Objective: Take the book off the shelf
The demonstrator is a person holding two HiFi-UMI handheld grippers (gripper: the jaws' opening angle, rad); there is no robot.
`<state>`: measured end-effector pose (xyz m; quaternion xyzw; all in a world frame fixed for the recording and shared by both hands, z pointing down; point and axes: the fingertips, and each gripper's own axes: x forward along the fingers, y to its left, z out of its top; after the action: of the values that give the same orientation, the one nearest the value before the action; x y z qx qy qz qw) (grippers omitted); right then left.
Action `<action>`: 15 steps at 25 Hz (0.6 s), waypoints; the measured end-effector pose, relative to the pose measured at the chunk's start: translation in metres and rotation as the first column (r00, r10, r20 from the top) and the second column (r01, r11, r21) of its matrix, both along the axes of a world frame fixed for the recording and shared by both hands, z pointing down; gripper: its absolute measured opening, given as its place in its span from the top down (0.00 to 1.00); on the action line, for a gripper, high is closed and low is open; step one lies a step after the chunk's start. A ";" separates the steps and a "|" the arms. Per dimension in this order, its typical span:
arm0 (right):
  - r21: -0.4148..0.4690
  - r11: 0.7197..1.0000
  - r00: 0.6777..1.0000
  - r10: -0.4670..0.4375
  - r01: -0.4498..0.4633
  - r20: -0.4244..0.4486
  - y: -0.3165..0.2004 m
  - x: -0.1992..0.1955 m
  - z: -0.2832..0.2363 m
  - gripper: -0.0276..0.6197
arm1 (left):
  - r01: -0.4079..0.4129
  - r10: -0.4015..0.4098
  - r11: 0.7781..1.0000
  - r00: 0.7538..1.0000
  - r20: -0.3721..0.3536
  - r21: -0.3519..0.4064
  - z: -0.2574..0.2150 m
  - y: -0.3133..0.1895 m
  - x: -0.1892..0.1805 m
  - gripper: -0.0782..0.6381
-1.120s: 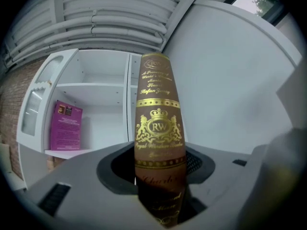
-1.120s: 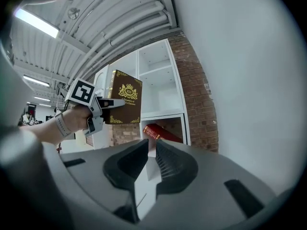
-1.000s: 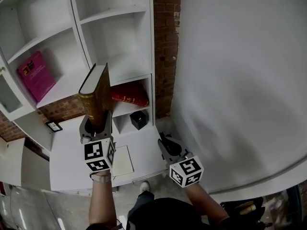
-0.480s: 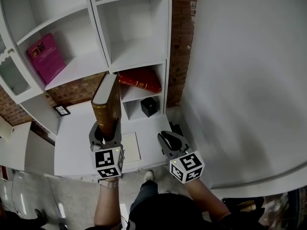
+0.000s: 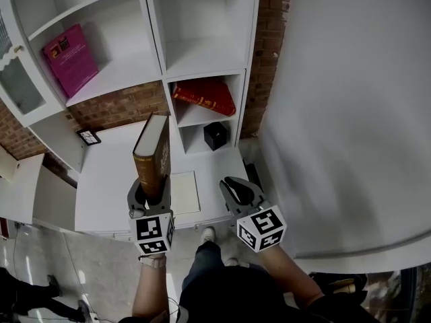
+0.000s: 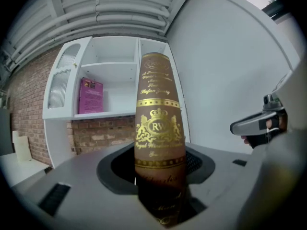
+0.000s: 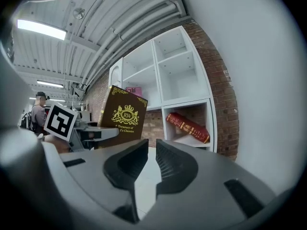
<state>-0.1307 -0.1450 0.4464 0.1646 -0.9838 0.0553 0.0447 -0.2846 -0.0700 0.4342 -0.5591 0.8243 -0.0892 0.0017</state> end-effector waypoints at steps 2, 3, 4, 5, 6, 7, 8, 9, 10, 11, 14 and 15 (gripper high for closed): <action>0.000 1.000 1.000 -0.004 0.004 -0.009 0.003 -0.001 0.005 0.87 | 0.010 -0.010 1.000 1.000 -0.016 -0.008 0.009 0.008 -0.001 0.58; -0.002 1.000 1.000 -0.006 0.006 -0.012 0.005 -0.001 0.008 0.87 | 0.016 -0.016 1.000 1.000 -0.021 -0.015 0.014 0.012 -0.001 0.58; -0.003 1.000 1.000 -0.007 0.007 -0.014 0.006 -0.002 0.010 0.87 | 0.021 -0.022 1.000 0.999 -0.025 -0.020 0.019 0.016 -0.001 0.58; -0.003 1.000 1.000 -0.010 0.010 -0.015 0.006 -0.003 0.012 0.87 | 0.026 -0.027 0.999 0.999 -0.029 -0.022 0.023 0.019 -0.002 0.58; -0.001 1.000 1.000 -0.012 0.012 -0.014 0.007 -0.004 0.013 0.87 | 0.030 -0.031 0.999 0.999 -0.034 -0.025 0.027 0.022 -0.002 0.58; 0.003 1.000 1.000 -0.015 0.015 -0.014 0.008 -0.005 0.014 0.87 | 0.034 -0.035 0.999 0.999 -0.038 -0.028 0.031 0.026 -0.002 0.58; 0.008 1.000 1.000 -0.018 0.018 -0.015 0.009 -0.007 0.015 0.87 | 0.039 -0.040 0.999 0.998 -0.041 -0.031 0.034 0.029 -0.002 0.58; 0.013 1.000 1.000 -0.021 0.021 -0.018 0.010 -0.008 0.016 0.87 | 0.043 -0.044 0.998 0.998 -0.042 -0.036 0.037 0.032 -0.002 0.58; 0.016 1.000 1.000 -0.023 0.024 -0.021 0.011 -0.009 0.018 0.87 | 0.046 -0.047 0.998 0.998 -0.043 -0.041 0.041 0.035 -0.002 0.58; 0.017 1.000 0.999 -0.025 0.026 -0.024 0.012 -0.010 0.020 0.87 | 0.048 -0.050 0.998 0.998 -0.043 -0.047 0.044 0.038 -0.001 0.58; 0.016 0.999 0.999 -0.035 0.036 -0.031 0.015 -0.013 0.025 0.87 | 0.054 -0.057 0.996 0.997 -0.045 -0.073 0.053 0.046 -0.001 0.58; 0.019 0.999 0.999 -0.040 0.041 -0.034 0.017 -0.015 0.026 0.87 | 0.056 -0.059 0.995 0.997 -0.043 -0.082 0.055 0.048 -0.001 0.58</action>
<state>-0.1452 -0.1282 0.4726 0.1459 -0.9865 0.0419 0.0608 -0.2852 -0.0218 0.4896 -0.5367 0.8356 -0.1097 -0.0424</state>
